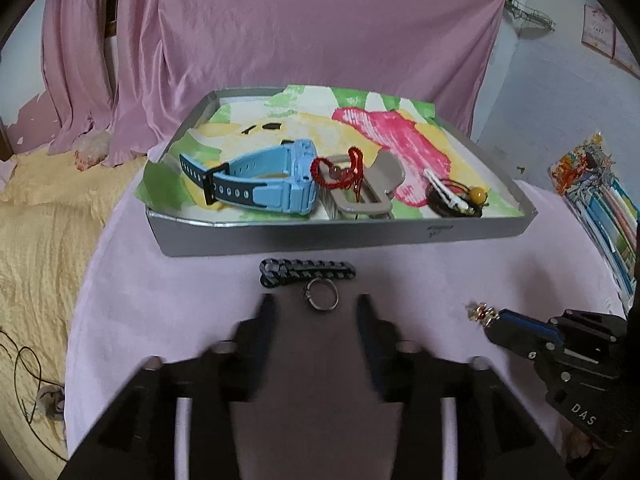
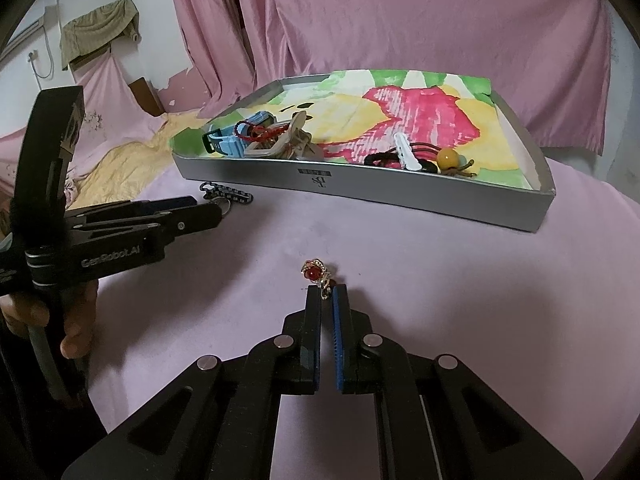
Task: Organize jewelry
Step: 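Carry the ring with left tool while right tool carries the earring over the tray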
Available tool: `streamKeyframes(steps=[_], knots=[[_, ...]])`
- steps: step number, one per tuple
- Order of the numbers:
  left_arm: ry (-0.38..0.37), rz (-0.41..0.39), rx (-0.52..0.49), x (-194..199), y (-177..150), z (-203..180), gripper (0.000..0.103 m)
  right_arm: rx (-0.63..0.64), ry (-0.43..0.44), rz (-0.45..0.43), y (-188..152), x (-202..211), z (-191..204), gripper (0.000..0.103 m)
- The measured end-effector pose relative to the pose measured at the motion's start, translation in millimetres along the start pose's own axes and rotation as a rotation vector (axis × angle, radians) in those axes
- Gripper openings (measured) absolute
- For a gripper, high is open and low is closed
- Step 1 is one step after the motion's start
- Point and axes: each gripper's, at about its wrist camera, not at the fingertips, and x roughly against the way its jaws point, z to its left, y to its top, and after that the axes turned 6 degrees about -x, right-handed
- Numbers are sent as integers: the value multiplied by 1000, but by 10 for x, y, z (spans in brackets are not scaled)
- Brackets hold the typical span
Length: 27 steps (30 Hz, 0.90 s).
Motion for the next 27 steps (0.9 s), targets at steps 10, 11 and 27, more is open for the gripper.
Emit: streamKeyframes(steps=[10, 11, 27], knots=[[0, 18, -15, -77, 51, -40, 42, 6, 8, 23, 57, -51, 29, 6], [0, 19, -16, -81, 53, -39, 42, 7, 8, 25, 59, -52, 31, 6], [-11, 24, -13, -105, 64, -27, 20, 40, -7, 38, 158, -127, 93, 8]])
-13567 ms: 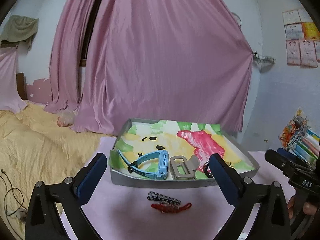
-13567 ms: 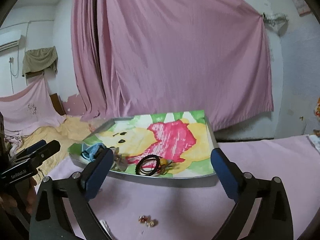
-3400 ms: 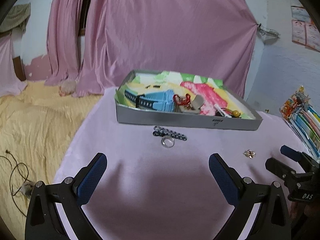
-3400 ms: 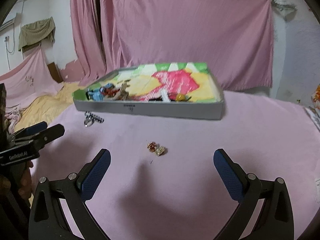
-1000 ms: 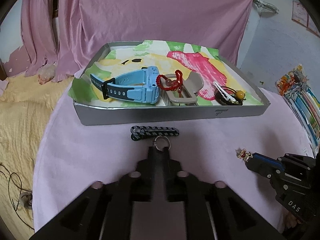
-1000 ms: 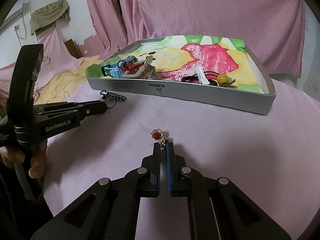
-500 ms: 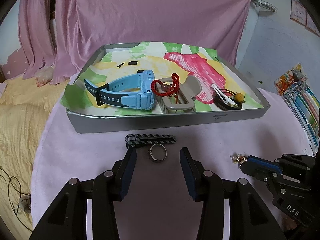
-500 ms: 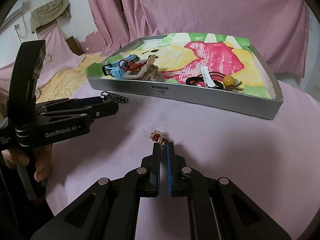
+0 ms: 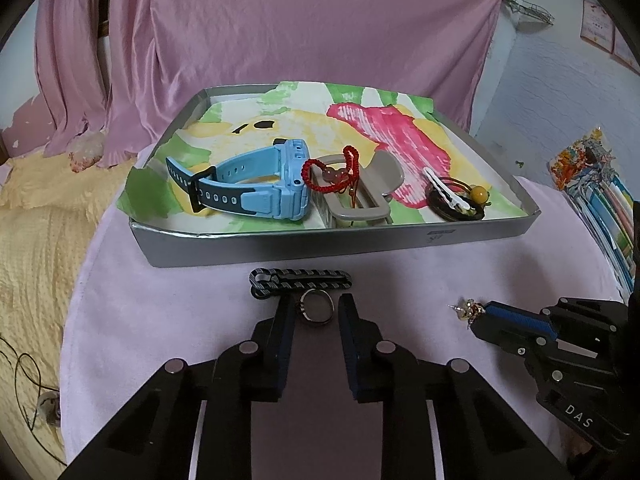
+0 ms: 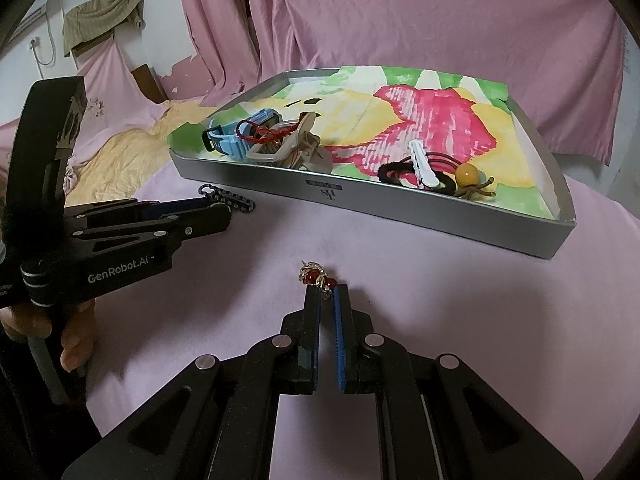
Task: Organize jewelry
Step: 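Carry the ring with left tool while right tool carries the earring over the tray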
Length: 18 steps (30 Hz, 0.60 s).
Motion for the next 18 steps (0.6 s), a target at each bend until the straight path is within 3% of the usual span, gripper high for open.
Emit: streamKeyframes(steps=[5, 11, 13, 18], knots=[[-1, 1, 3, 10, -7, 1, 16, 6, -3, -1, 20, -20, 10, 12], [-2, 1, 0, 16, -9, 8, 15, 11, -11, -6, 41, -40, 16, 12], [-6, -5, 2, 27, -11, 16, 7, 9, -8, -7, 49, -43, 12, 12], [-25, -4, -6, 26, -14, -2, 6, -2, 16, -5, 55, -45, -12, 10]])
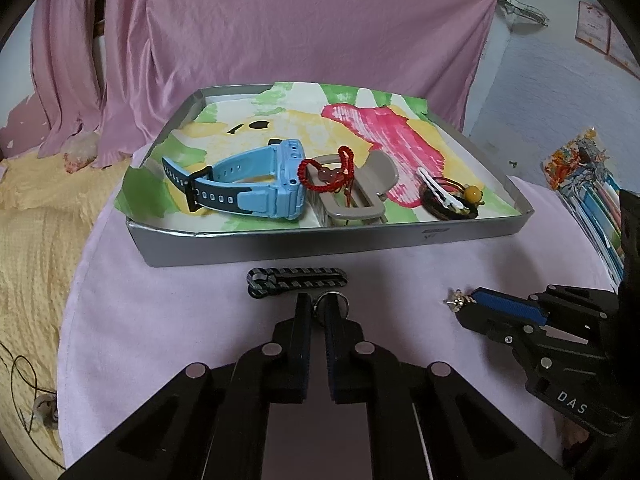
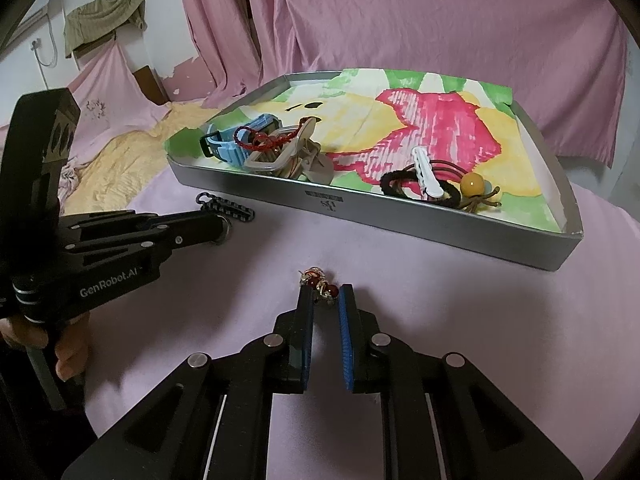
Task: Organize jewelry
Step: 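Carry the ring with left tool while right tool carries the earring over the tray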
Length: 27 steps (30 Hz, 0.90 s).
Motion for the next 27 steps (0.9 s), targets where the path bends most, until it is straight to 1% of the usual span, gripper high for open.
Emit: streamKeyframes(steps=[7, 14, 16, 21, 24, 27], knots=[[-26, -4, -13, 36, -39, -40, 6, -5, 10, -33, -38, 80, -5, 10], [-45, -27, -8, 113, -79, -80, 6, -19, 9, -61, -90, 181, -50, 10], [-53, -42, -3, 149, -76, -87, 6, -26, 11, -69, -94, 210, -72, 10], [-71, -113, 8, 292, 22, -109, 6, -50, 7, -132, -19, 358, -155, 10], [-71, -151, 19, 336, 135, -120, 6, -64, -6, -171, 82, 419, -227, 10], [-77, -169, 30, 297, 292, -149, 6, -70, -21, -204, 199, 453, -288, 10]])
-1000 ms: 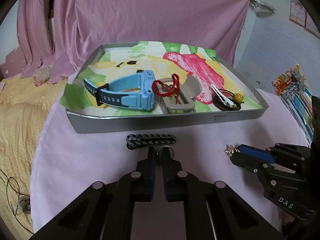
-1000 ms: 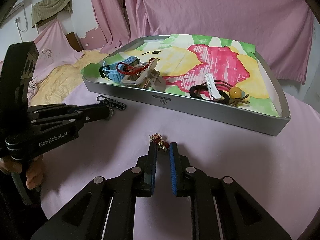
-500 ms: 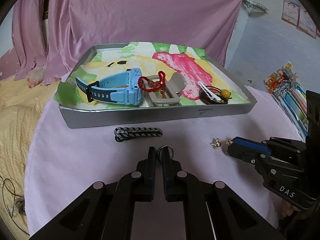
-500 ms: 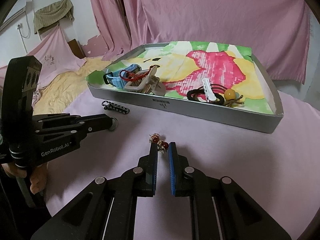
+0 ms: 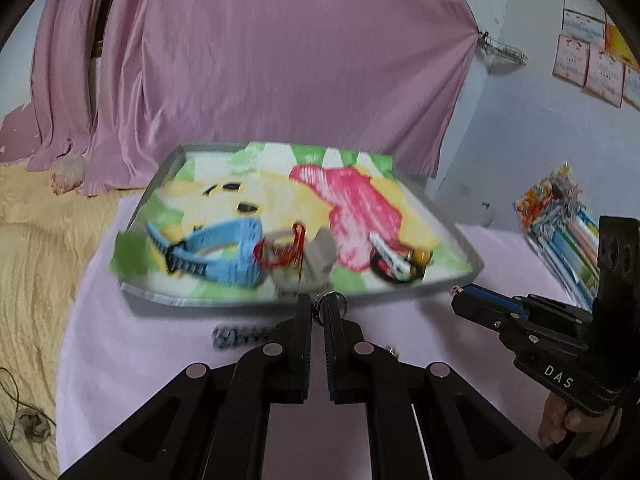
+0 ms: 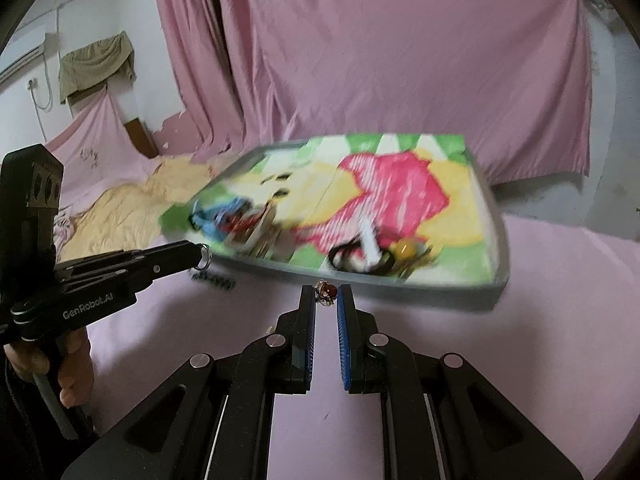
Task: Organize jewelry
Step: 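Carry the ring with left tool while right tool carries the earring over the tray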
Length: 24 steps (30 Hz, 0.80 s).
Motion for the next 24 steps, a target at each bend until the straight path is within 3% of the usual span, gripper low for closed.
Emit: streamKeyframes(steps=[4, 11, 19, 24], knots=[[-36, 0, -10, -152, 167, -106, 6, -17, -33, -26, 163, -49, -121, 10], [-56, 56, -53, -535, 361, -350, 6, -26, -86, 9, 306, -264, -332, 10], [-30, 142, -66, -817, 341, -412, 6, -50, -94, 65, 287, -492, -466, 10], [-30, 157, -65, -864, 325, -419, 6, -67, -83, 77, 277, -549, -505, 10]])
